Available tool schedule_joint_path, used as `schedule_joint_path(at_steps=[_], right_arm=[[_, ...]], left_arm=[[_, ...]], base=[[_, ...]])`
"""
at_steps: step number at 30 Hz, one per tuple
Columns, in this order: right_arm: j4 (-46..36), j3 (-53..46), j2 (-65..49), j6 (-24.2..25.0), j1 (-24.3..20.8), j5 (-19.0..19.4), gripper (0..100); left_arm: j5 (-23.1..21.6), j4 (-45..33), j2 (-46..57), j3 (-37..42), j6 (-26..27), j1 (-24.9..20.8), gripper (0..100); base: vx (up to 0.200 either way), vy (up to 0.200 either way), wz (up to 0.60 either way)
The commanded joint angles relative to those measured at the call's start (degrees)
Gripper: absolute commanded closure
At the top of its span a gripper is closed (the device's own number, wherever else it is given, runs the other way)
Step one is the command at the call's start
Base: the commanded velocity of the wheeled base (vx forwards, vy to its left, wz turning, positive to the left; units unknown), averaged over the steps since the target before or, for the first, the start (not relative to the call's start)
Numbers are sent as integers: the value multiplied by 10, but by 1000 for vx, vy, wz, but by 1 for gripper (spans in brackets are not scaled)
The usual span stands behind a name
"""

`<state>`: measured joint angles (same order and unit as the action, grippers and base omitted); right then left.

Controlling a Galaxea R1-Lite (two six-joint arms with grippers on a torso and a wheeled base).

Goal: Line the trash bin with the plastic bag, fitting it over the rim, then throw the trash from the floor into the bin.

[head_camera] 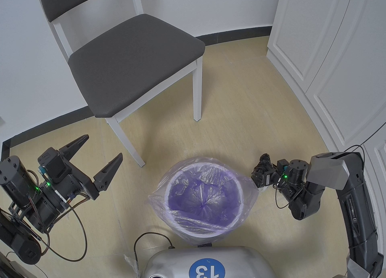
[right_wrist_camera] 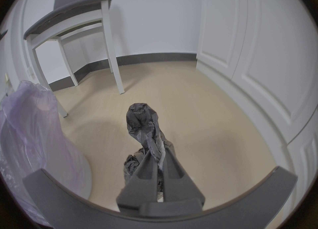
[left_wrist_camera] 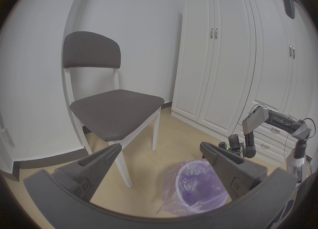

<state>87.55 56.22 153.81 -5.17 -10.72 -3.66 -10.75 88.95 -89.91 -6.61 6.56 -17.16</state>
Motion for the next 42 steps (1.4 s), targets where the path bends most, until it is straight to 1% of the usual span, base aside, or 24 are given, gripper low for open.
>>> schedule_joint_path(at_steps=[1, 4, 6, 7, 8, 13, 14, 15, 16, 18, 20, 22, 26, 28, 29, 30, 31, 32, 33, 34, 37, 42], right_arm=[[22, -105, -157, -14, 14, 8, 100], [23, -154, -251, -7, -2, 19, 100], [24, -175, -305, 0, -24, 15, 100], [24, -178, -312, 0, -28, 15, 100], [24, -199, -357, 4, -60, 14, 100], [24, -255, -432, 7, -157, 3, 100], [24, -268, -445, 10, -183, -3, 100], [24, -280, -454, 14, -210, -9, 100], [24, -288, -457, 17, -224, -10, 100], [24, -320, -461, 39, -280, -10, 100], [24, -333, -455, 58, -318, -9, 100], [23, -336, -445, 75, -347, -10, 100], [24, -327, -381, 110, -370, -13, 100], [24, -321, -352, 141, -381, -12, 100], [24, -321, -352, 141, -381, -12, 100], [24, -306, -325, 184, -389, -8, 100], [24, -292, -309, 205, -389, -8, 100], [24, -281, -297, 220, -389, -11, 100], [24, -277, -292, 224, -389, -12, 100], [24, -257, -269, 242, -385, -13, 100], [24, -246, -241, 254, -375, -12, 100], [24, -235, -211, 256, -353, -6, 100]], left_arm=[[-4, 10, 12, 3, 12, -1, 0], [-5, 10, 20, 3, 18, -1, 0], [-6, 10, 27, 4, 21, -1, 0], [-6, 10, 27, 4, 21, -2, 0], [-6, 10, 34, 4, 21, -2, 0], [-6, 5, 45, 6, 28, -2, 0], [-6, 7, 45, 14, 30, -1, 0], [-7, 10, 42, 20, 34, -1, 0], [-7, 10, 43, 21, 35, -1, 0], [-7, 10, 45, 19, 42, -1, 0], [-7, 10, 47, 19, 47, -1, 0], [-7, 10, 51, 22, 57, -1, 0], [-7, 10, 57, 25, 65, -1, 0], [-7, 10, 67, 26, 65, -1, 0], [-7, 10, 67, 26, 65, -1, 0], [-7, 8, 71, 26, 65, 3, 0], [-8, 8, 73, 25, 65, 5, 0], [-8, 9, 74, 25, 65, 6, 0], [-8, 9, 75, 25, 65, 5, 0], [-8, 9, 76, 23, 65, 6, 0], [-8, 9, 78, 22, 65, 6, 0], [-14, 8, 75, 20, 65, 6, 0]], base=[[0, 0, 0], [0, 0, 0], [0, 0, 0], [0, 0, 0], [0, 0, 0], [0, 0, 0], [0, 0, 0], [0, 0, 0], [0, 0, 0], [0, 0, 0], [0, 0, 0], [0, 0, 0], [0, 0, 0], [0, 0, 0], [0, 0, 0], [0, 0, 0], [0, 0, 0], [0, 0, 0], [0, 0, 0], [0, 0, 0], [0, 0, 0], [0, 0, 0]])
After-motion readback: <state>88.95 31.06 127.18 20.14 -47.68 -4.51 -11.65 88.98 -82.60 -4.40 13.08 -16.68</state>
